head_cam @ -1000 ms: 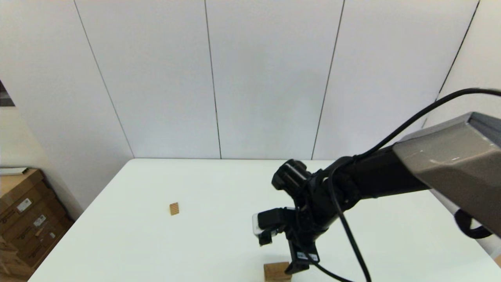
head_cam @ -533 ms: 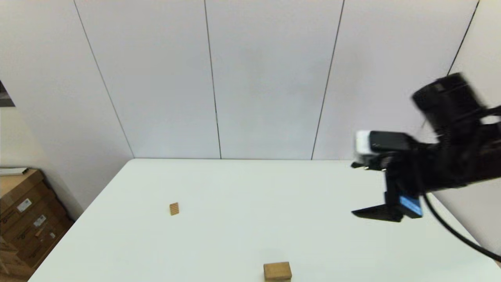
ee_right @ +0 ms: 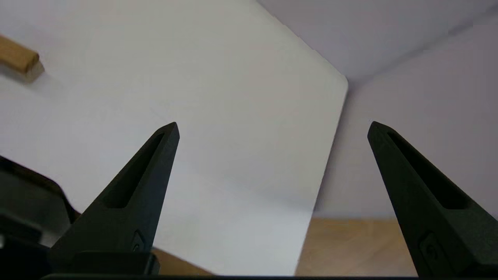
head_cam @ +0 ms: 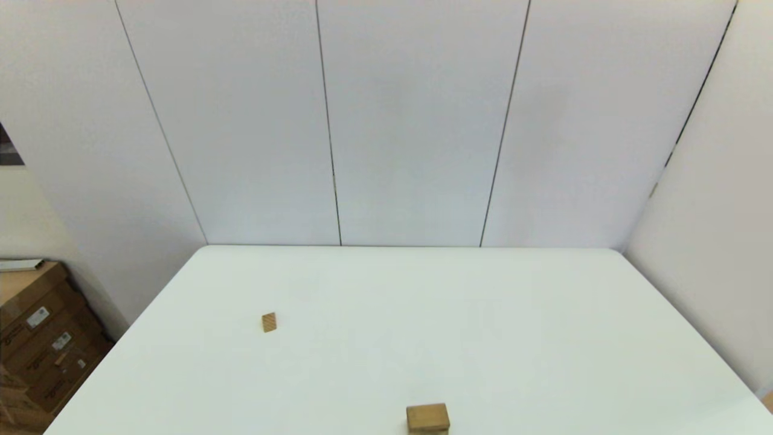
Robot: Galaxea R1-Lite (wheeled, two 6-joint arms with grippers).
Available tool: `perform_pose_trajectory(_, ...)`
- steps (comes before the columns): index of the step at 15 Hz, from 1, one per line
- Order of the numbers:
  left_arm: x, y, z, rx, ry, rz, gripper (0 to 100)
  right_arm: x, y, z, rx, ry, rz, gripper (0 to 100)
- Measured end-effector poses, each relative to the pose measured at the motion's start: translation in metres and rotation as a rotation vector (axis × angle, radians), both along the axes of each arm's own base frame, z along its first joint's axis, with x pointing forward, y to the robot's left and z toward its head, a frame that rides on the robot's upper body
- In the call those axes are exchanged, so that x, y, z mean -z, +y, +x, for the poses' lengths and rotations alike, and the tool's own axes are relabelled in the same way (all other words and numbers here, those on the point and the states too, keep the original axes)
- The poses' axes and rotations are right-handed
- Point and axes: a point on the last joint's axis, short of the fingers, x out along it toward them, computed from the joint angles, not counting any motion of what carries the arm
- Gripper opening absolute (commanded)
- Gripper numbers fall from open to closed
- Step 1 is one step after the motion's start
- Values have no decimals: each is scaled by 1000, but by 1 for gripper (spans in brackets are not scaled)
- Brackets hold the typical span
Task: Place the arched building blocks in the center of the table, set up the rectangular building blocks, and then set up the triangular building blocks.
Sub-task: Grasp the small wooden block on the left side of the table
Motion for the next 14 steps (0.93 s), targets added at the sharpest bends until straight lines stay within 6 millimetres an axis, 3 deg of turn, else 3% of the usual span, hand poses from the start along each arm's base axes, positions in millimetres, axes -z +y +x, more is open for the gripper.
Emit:
perform_pose_trajectory(3,0,0,0,0,0,0,100,30,2,-53,74,-99,76,100)
perform_pose_trajectory(5,0,0,0,0,0,0,100,52,3,-77,105,-158,106,100)
perform_pose_trajectory(9,0,0,0,0,0,-1,100,77,2,-92,272,-194,318,100)
perform_pose_trajectory(14,0,0,0,0,0,-1,100,78,-1,-101,210,-227,380,100)
